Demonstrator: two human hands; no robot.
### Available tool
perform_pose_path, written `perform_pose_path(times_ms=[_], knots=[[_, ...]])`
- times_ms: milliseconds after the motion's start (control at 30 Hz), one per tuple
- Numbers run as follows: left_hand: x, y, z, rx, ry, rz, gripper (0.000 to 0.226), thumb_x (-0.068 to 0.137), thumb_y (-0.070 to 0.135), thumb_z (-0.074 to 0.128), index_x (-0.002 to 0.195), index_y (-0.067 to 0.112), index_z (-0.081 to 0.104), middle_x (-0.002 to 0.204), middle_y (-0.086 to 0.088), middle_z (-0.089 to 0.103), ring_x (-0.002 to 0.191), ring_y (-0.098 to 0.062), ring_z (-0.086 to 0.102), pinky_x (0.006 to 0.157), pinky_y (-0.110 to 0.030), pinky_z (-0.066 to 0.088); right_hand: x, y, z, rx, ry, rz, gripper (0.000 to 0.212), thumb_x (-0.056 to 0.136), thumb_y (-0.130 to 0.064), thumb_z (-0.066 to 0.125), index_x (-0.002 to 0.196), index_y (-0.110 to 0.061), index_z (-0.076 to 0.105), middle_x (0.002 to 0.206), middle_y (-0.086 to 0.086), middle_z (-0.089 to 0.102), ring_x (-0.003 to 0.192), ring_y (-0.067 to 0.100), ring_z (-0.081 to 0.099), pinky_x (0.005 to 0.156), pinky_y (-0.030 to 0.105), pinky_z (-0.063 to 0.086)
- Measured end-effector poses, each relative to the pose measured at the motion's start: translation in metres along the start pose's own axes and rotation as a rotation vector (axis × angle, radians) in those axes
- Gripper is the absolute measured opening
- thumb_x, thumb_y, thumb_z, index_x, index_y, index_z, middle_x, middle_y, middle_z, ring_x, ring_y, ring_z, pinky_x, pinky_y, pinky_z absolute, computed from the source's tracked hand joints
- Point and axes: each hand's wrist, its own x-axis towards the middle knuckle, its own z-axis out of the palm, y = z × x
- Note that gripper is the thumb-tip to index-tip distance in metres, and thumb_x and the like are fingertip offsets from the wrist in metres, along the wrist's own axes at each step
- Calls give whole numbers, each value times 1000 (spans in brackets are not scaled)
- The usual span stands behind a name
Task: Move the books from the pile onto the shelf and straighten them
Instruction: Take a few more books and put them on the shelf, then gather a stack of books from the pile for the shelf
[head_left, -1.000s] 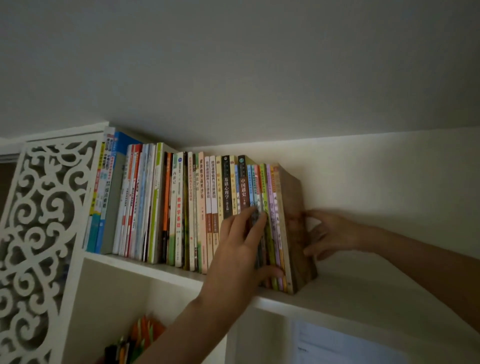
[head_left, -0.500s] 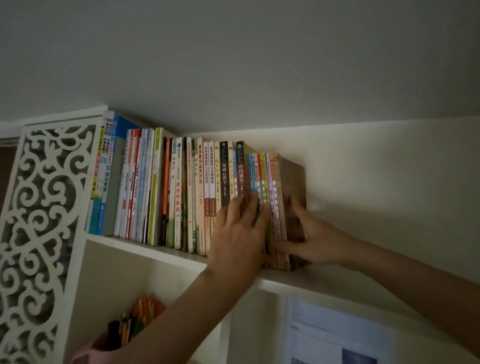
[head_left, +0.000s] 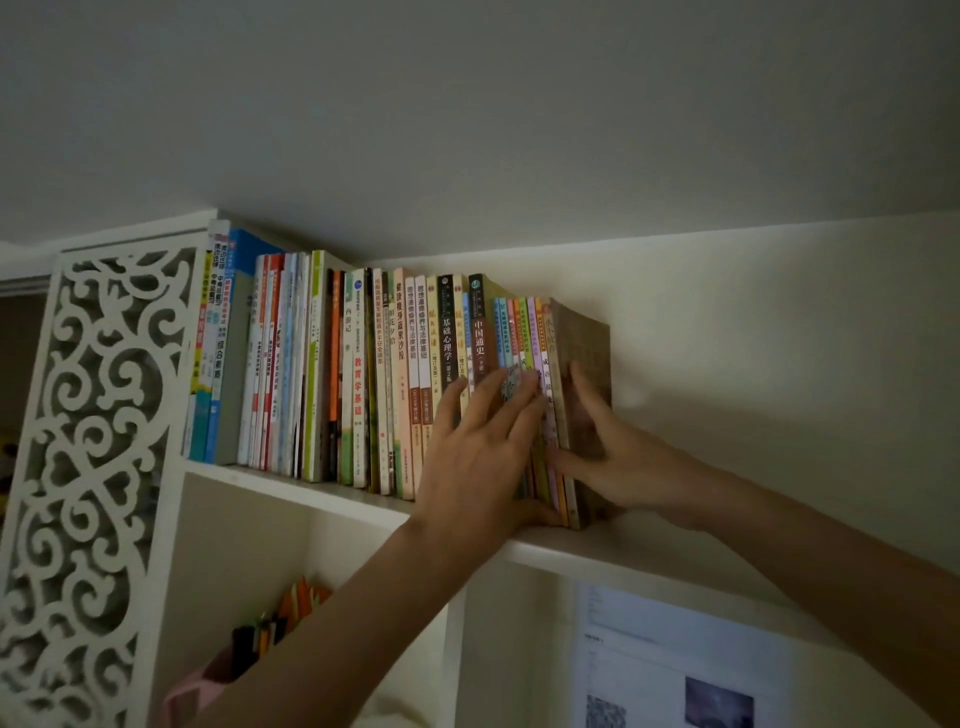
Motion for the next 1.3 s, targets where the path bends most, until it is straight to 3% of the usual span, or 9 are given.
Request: perform_pose_path(times_ms=[167, 267, 367, 467, 867, 1067, 1100, 1167, 1300], knots=[[6, 9, -8, -98, -86, -42, 97, 58, 54, 82, 140, 16, 44, 150, -6, 40, 136, -22, 39, 115, -39, 16, 0, -8, 7, -181, 11, 29, 91, 96, -34, 53, 147, -32, -23, 162, 5, 6, 139, 27, 36, 111, 35, 36], [0, 23, -30, -96, -140, -59, 75, 70, 36, 80, 136, 19, 49, 146, -6, 44, 135, -26, 38, 114, -42, 25, -24, -18, -7, -101, 19, -19, 72, 92, -33, 59, 152, -26, 19, 148, -1, 40, 132, 16, 44, 107, 26, 37], [-25, 54, -64, -336, -29, -66, 38, 75, 27, 76, 111, 20, 64, 108, -3, 66, 101, -25, 60, 86, -39, 50, -91, -27, -27, -209, 271, -218, 30, 90, -20, 63, 120, -20, 66, 115, -6, 66, 103, 8, 62, 87, 18, 46], [-74, 106, -85, -575, -195, -40, 12, 88, 30, 62, 99, 27, 64, 89, 11, 68, 79, -8, 63, 72, -27, 52, -184, -18, -26, -215, 359, -274, 13, 85, -15, 68, 95, -20, 76, 85, -12, 71, 75, 3, 66, 71, 8, 50], [-382, 285, 61, -833, -1448, -186, 29, 90, 28, 60, 116, 14, 63, 114, -4, 64, 104, -21, 61, 79, -23, 44, -517, 232, 139, -168, -402, 893, 12, 91, -26, 61, 83, -26, 70, 81, 2, 70, 70, 14, 62, 79, 37, 55], [-470, 297, 136, -669, -1600, -271, 41, 93, 38, 55, 124, 12, 52, 125, -9, 56, 111, -24, 54, 88, -28, 45, -582, 275, 204, -83, -344, 1150, 48, 100, -38, 42, 57, -19, 50, 63, 5, 58, 57, 18, 52, 62, 40, 46], [-480, 298, 143, -660, -1615, -293, 46, 92, 39, 57, 127, 9, 50, 128, -9, 53, 116, -25, 52, 86, -27, 42, -582, 271, 216, -37, -323, 1185, 35, 100, -30, 47, 67, -23, 57, 91, 3, 68, 79, 12, 60, 70, 38, 46], [-490, 295, 160, -615, -1650, -447, 58, 90, 43, 58, 135, 9, 44, 139, -11, 42, 128, -29, 40, 97, -32, 35, -585, 268, 242, 67, -236, 1235, 20, 96, -16, 56, 115, -15, 63, 144, -2, 43, 122, 6, 46, 87, 31, 47], [-513, 280, 206, -451, -1463, -789, 73, 90, 50, 54, 137, -2, 36, 129, -35, 39, 118, -46, 46, 95, -49, 39, -575, 275, 287, 51, -156, 1271, 20, 92, -28, 62, 112, -28, 62, 99, 0, 66, 79, 15, 65, 64, 26, 51]])
